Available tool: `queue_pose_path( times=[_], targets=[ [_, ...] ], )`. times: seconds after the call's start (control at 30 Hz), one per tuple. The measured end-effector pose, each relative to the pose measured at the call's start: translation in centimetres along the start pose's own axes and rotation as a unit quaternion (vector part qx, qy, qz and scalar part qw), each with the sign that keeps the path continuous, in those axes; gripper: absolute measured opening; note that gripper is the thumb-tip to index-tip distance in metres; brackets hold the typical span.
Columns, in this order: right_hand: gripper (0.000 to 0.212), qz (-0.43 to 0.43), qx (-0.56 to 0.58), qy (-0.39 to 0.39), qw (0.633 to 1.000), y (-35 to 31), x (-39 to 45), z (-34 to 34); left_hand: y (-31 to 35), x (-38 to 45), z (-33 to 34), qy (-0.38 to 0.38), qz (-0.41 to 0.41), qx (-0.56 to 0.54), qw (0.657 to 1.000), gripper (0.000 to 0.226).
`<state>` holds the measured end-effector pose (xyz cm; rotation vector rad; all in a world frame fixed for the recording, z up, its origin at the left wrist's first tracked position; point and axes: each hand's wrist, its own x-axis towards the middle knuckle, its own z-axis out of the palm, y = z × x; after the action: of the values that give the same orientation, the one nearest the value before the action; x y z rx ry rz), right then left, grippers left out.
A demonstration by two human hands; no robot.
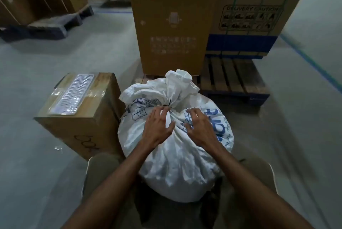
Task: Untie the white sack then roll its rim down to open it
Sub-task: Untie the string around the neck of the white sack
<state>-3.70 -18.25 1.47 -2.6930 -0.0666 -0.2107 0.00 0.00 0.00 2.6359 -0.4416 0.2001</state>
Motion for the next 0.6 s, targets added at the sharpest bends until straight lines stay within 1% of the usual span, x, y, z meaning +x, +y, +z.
queue_pose_path(
  times=[0.07,0.1,0.13,0.2,0.27,0.33,0.4,0.47,0.5,0.6],
  targets=[
    [0.045,-0.006,0.028,-0.007,1.000,1.5,2.6,1.7,-1.3,2.6,1.5,-0.007,-0.033,-0.054,0.998,0.051],
    [0.043,-0.001,0.037,-0.016,0.999,2.1,3.7,2.7,-2.0,3.8,2.3,-0.007,-0.049,-0.063,0.997,0.046],
    [0.041,0.010,0.044,-0.033,0.998,2.7,4.6,3.5,-2.7,4.8,3.1,-0.023,-0.072,-0.067,0.995,0.041],
    [0.034,0.010,0.085,-0.040,0.996,3.2,7.0,5.1,-3.8,7.3,4.4,-0.040,-0.082,-0.072,0.993,0.031],
    [0.032,-0.024,0.111,-0.042,0.993,3.3,9.2,6.3,-4.9,9.3,5.2,-0.046,-0.084,-0.080,0.992,0.023],
    [0.033,-0.052,0.111,-0.050,0.991,3.5,10.7,7.3,-6.0,10.7,5.5,-0.054,-0.097,-0.109,0.988,0.022],
    [0.033,-0.058,0.099,-0.063,0.991,4.2,11.8,8.0,-6.4,11.8,5.4,-0.071,-0.115,-0.140,0.981,0.019],
    [0.033,-0.056,0.094,-0.072,0.991,4.8,12.7,8.6,-6.7,12.4,5.4,-0.083,-0.129,-0.140,0.978,0.005],
    [0.032,-0.059,0.094,-0.071,0.991,5.1,13.1,8.8,-6.8,12.7,5.3,-0.091,-0.132,-0.129,0.979,0.004],
    [0.026,-0.070,0.100,-0.053,0.991,5.8,13.9,9.3,-7.1,13.3,5.2,-0.123,-0.128,-0.112,0.978,0.016]
  ],
)
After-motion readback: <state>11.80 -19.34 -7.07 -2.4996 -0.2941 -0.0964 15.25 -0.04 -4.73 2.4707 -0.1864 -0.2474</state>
